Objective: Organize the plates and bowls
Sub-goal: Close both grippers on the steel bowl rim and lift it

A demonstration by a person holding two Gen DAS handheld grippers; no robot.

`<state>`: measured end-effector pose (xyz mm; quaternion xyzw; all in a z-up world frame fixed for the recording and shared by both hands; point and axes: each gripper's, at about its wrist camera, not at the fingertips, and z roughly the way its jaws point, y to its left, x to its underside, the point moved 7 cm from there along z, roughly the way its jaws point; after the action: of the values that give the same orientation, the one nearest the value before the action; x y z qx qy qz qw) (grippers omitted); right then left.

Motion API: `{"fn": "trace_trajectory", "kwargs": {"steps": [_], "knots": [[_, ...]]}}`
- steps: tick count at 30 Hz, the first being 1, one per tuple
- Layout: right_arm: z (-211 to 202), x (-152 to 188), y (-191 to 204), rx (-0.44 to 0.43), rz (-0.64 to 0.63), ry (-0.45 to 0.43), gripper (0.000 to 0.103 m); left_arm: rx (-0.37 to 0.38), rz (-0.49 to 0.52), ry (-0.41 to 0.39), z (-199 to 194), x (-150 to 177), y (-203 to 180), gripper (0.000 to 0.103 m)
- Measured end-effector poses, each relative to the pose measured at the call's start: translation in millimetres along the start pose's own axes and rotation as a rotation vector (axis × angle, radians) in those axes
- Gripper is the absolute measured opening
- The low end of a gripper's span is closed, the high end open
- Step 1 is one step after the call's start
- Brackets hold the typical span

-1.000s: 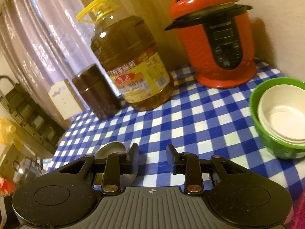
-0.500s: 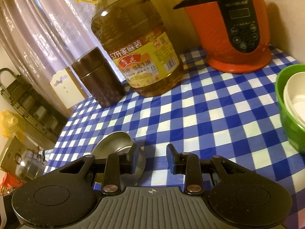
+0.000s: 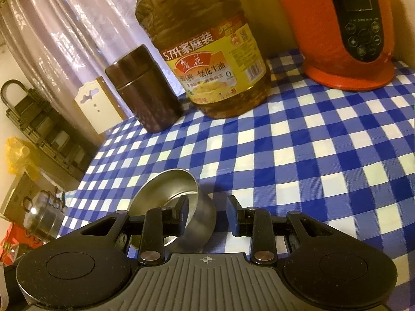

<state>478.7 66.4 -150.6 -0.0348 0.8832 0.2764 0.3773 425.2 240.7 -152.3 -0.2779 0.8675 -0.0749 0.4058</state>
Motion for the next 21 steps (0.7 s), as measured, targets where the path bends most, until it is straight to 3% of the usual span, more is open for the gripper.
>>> {"fn": "trace_trajectory", "kwargs": {"steps": [7, 21], "knots": [[13.6, 0.4, -1.8, -0.024, 0.028, 0.022, 0.032, 0.02, 0.013, -0.003, 5.2, 0.1, -4.0, 0.032], [29.6, 6.3, 2.7, -0.039, 0.006, 0.051, 0.031, 0.036, 0.009, 0.006, 22.1, 3.2, -7.7, 0.015]]}}
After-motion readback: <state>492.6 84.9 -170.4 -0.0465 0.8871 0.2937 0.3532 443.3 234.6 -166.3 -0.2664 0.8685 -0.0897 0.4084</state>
